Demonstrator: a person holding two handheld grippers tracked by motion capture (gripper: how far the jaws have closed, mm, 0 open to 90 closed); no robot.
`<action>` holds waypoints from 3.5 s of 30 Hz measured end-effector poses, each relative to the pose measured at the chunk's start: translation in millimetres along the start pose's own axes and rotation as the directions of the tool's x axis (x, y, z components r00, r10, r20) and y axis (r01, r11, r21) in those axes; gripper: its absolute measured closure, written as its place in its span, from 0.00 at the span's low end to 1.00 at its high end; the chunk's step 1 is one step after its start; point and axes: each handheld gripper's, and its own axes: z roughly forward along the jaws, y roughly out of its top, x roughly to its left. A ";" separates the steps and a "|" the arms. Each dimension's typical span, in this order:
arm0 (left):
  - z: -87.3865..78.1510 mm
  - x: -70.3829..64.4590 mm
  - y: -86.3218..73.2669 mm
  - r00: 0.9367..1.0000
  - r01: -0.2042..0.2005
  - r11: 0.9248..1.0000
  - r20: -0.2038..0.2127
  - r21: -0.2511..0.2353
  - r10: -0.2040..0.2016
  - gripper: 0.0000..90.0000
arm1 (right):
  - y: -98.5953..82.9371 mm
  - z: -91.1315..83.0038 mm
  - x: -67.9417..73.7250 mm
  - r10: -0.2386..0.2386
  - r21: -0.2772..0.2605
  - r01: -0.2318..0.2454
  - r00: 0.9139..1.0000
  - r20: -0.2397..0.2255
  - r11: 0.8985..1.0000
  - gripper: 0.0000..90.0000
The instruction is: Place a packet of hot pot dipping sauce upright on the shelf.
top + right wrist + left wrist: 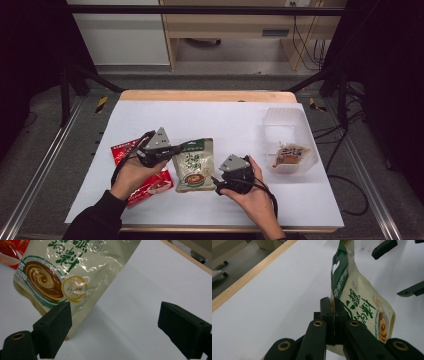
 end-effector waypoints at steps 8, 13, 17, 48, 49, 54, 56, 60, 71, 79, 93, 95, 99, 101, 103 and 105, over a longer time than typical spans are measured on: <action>-6.5 -4.9 6.9 0.999 -0.024 1.000 0.023 -0.005 0.024 1.00 | 10.8 -16.2 -4.6 -0.021 -0.028 0.022 1.000 0.017 0.999 0.19; -10.0 -7.0 9.9 0.999 -0.039 0.999 0.036 0.000 0.039 1.00 | 22.4 -26.2 -4.0 -0.067 -0.003 0.067 0.998 0.002 0.998 0.21; -12.0 -7.8 11.6 0.997 -0.062 0.998 0.045 0.010 0.061 1.00 | 30.1 -32.6 -2.9 -0.112 0.012 0.112 0.994 -0.009 0.994 0.23; -17.2 -18.6 58.6 0.962 -0.251 0.961 0.143 0.114 0.234 1.00 | 101.5 -63.3 -26.0 -0.394 0.112 0.409 0.910 -0.131 0.906 0.56; -18.0 -19.2 59.3 0.959 -0.259 0.959 0.146 0.113 0.242 1.00 | 102.3 -62.4 -26.3 -0.395 0.113 0.411 0.908 -0.139 0.905 0.57; -18.7 -23.1 60.2 0.953 -0.272 0.956 0.166 0.109 0.253 1.00 | 105.5 -57.5 -26.7 -0.394 0.115 0.416 0.902 -0.176 0.902 0.61; -18.2 -24.8 60.5 0.950 -0.284 0.952 0.167 0.114 0.264 1.00 | 106.0 -54.5 -26.7 -0.390 0.121 0.417 0.900 -0.195 0.901 0.61; -17.7 -26.2 61.6 0.946 -0.291 0.951 0.177 0.108 0.270 1.00 | 105.9 -46.7 -26.0 -0.379 0.147 0.421 0.892 -0.248 0.895 0.61; -21.0 -28.3 61.9 0.940 -0.304 0.948 0.190 0.098 0.282 1.00 | 103.5 -31.3 -22.1 -0.365 0.180 0.436 0.873 -0.324 0.882 0.76; -22.3 -27.9 58.8 0.941 -0.297 0.951 0.195 0.088 0.276 1.00 | 105.5 -27.5 -18.6 -0.367 0.194 0.452 0.860 -0.355 0.871 0.96; -30.0 -18.7 24.4 0.987 -0.137 0.990 0.092 0.044 0.133 0.34 | 116.6 -21.7 -19.8 -0.361 0.214 0.465 0.847 -0.389 0.859 1.00; -31.4 -16.1 12.9 0.994 -0.089 0.995 0.070 0.035 0.087 0.26 | 119.2 -22.4 -20.5 -0.372 0.213 0.476 0.842 -0.390 0.853 1.00; -31.1 -11.4 -14.2 1.000 -0.010 0.999 0.002 0.041 0.010 0.12 | 124.2 -25.8 -24.5 -0.383 0.220 0.483 0.844 -0.376 0.848 1.00; -28.1 -7.6 -28.4 0.999 0.025 0.998 -0.028 0.060 -0.023 0.10 | 126.7 -28.3 -29.0 -0.381 0.223 0.478 0.849 -0.367 0.850 1.00; -23.5 -2.7 -41.0 0.997 0.066 0.994 -0.052 0.088 -0.062 0.09 | 128.7 -30.0 -33.0 -0.381 0.219 0.476 0.849 -0.367 0.851 1.00; -20.6 2.6 -51.5 0.995 0.078 0.989 -0.066 0.122 -0.071 0.08 | 130.7 -31.5 -36.7 -0.373 0.226 0.471 0.852 -0.367 0.853 1.00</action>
